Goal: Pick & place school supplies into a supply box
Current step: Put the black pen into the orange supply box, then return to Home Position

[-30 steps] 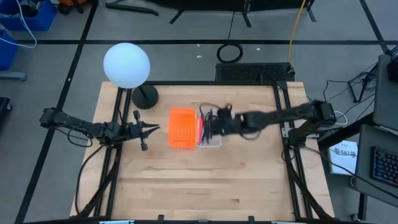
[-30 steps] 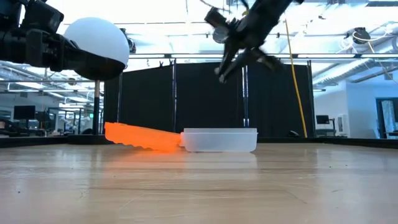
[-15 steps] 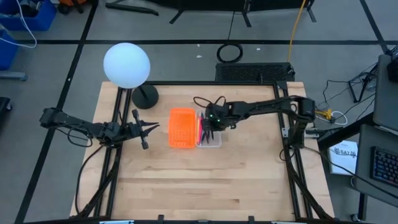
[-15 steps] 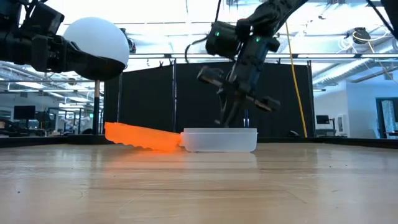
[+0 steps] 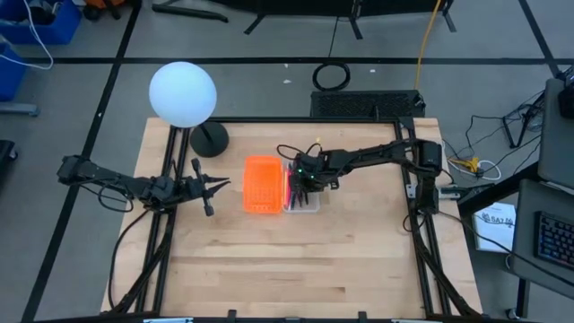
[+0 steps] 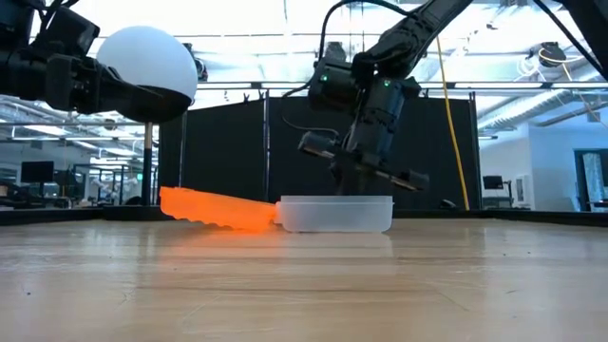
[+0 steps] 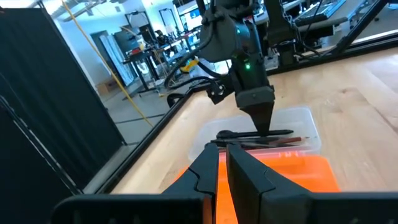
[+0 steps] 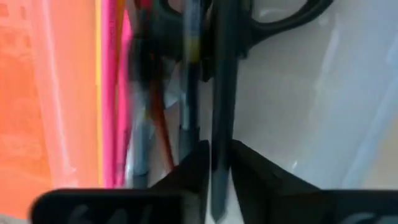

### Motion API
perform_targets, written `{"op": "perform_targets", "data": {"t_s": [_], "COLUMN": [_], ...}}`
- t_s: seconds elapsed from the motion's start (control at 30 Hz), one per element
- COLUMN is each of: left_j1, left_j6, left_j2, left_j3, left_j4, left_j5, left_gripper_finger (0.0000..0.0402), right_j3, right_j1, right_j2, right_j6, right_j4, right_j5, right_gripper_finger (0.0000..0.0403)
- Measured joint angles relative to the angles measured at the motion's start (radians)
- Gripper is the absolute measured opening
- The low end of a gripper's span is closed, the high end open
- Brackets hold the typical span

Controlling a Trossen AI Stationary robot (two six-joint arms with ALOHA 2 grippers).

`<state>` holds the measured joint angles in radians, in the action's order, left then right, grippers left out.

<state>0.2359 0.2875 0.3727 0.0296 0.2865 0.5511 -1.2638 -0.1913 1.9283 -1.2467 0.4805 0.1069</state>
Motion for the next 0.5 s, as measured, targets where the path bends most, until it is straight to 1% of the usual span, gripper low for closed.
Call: {"op": "perform_targets", "data": {"t_s": [0.1,0.2,0.37,0.43,0.5], "left_j1": [0.0,0.0,0.0,0.0,0.0], "left_j6": [-0.009,-0.009,-0.012,-0.013,-0.009], "left_j2": [0.0,0.0,0.0,0.0,0.0], "left_j3": [0.0,0.0,0.0,0.0,0.0], "left_j4": [0.001,0.001,0.002,0.005,0.011], "left_j5": [0.0,-0.001,-0.001,-0.001,-0.001], "left_gripper_finger": [0.0037,0.0037,0.0037,0.0037,0.0037], "right_j3": [0.002,0.002,0.002,0.002,0.002], "right_j1": [0.01,0.015,0.016,0.022,0.039], "right_j2": [-0.021,-0.051,-0.12,-0.163,-0.216], "right_j6": [-0.026,-0.025,0.022,0.074,0.159], "right_j4": [0.01,0.025,0.059,0.062,0.071], "right_j5": [-0.023,-0.032,-0.071,-0.1,-0.154], "right_gripper_finger": [0.0093,0.0114,0.0117,0.0111,0.0101]}}
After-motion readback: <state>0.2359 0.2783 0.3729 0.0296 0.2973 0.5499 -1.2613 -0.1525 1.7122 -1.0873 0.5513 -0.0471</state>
